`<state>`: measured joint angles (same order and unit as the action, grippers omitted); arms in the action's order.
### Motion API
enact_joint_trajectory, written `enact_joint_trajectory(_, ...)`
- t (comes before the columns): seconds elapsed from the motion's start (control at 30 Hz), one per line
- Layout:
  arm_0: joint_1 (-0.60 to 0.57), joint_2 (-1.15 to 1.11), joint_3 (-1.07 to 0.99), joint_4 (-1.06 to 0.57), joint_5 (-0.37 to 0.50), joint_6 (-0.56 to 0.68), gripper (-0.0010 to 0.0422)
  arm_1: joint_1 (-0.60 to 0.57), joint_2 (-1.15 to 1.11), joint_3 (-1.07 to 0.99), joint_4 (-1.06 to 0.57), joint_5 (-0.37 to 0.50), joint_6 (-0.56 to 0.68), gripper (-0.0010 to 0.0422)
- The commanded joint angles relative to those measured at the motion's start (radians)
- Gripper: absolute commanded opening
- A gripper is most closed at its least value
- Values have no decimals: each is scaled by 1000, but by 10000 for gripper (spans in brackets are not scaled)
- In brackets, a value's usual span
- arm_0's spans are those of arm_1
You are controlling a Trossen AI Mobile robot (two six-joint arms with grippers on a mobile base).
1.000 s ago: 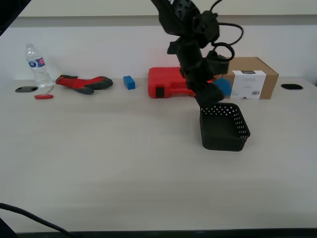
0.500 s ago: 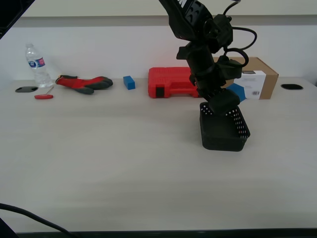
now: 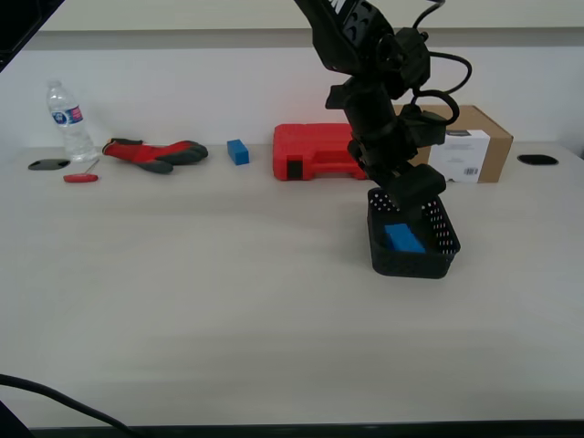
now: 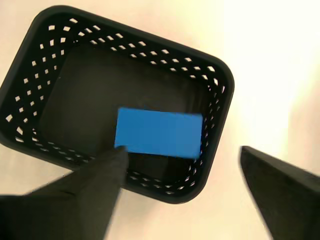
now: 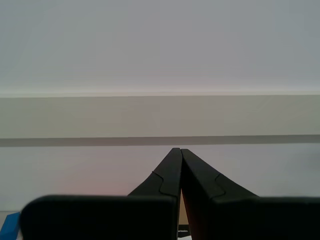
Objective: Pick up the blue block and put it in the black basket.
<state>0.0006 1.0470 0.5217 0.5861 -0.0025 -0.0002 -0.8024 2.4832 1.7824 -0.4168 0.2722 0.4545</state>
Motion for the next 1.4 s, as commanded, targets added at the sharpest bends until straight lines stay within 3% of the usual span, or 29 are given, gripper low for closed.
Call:
enact_joint_trajectory(0.03, 0, 0, 2, 4, 0, 0, 0, -1, -1, 14, -2, 6, -3, 189)
enact_joint_trajectory(0.13, 0, 0, 2, 4, 0, 0, 0, 0, -2, 51, -33, 6, -3, 69)
enact_joint_trajectory(0.17, 0, 0, 2, 4, 0, 0, 0, 0, -2, 81, -67, 6, -2, 8)
enact_joint_trajectory(0.2, 0, 0, 2, 4, 0, 0, 0, 0, -2, 106, -93, 6, 0, -3)
enact_joint_trajectory(0.33, 0, 0, 2, 4, 0, 0, 0, 1, -3, 171, -169, -23, 18, -3)
enact_joint_trajectory(0.5, 0, 0, 2, 4, 0, 0, 0, 21, -16, 176, -370, -169, 137, -2)
enact_joint_trajectory(0.7, 0, 0, 2, 4, 0, 0, 0, 75, -56, 146, -377, -163, 134, 0)
enact_joint_trajectory(1.4, 0, 0, 2, 4, 0, 0, 0, 76, -55, 146, -357, -159, 134, 0)
